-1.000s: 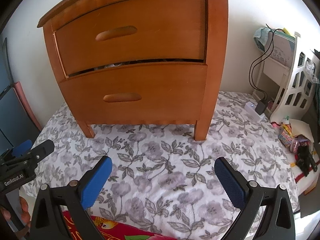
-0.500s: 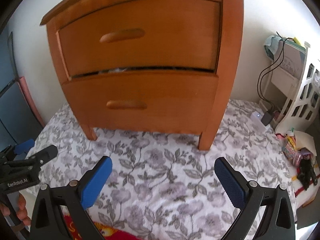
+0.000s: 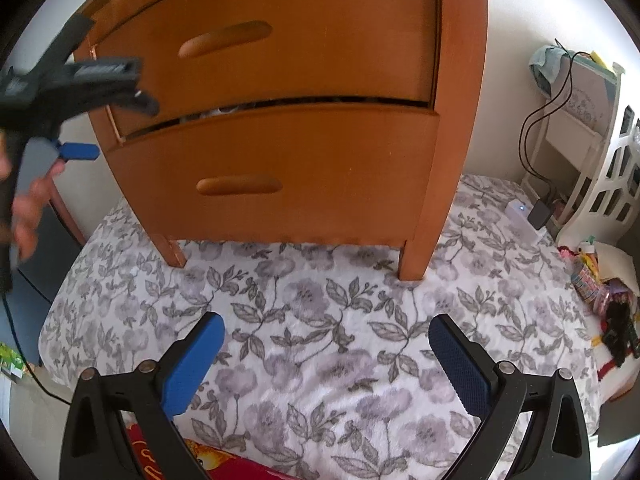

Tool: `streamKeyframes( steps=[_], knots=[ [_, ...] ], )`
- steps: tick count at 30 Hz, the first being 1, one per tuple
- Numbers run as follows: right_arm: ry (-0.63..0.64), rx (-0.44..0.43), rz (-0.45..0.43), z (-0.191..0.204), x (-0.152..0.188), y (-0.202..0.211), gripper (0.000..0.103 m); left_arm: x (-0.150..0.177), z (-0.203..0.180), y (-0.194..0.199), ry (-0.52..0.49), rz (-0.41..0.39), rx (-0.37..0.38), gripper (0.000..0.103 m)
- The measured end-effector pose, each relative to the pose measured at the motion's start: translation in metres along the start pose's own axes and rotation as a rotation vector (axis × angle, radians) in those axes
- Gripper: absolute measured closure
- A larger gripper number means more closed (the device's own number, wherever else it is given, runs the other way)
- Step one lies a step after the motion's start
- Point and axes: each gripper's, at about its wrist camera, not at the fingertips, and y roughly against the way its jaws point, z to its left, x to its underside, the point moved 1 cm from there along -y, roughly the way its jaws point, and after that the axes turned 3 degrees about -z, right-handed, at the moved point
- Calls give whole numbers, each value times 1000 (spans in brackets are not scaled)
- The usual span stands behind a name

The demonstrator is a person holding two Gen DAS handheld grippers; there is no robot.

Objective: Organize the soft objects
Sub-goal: 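Hook the left gripper on the lower drawer and pull it open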

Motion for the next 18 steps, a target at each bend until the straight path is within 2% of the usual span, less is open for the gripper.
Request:
streamKeyframes(
  steps=[3,10,12,18],
  knots=[
    [-8,-2,12,-4,4,-3,0,-5,0,-9,69,23,-31,0],
    [-40,-17,17,-11,8,-6,0,-9,-10,-26,80,72,-144,0],
    [-48,-22,16,-13,8,-5,0,-8,-9,-32,100,93,-150,0],
    [-73,-29,9,-18,10,-2,0,-10,-13,-34,105,86,-186,0]
  ],
)
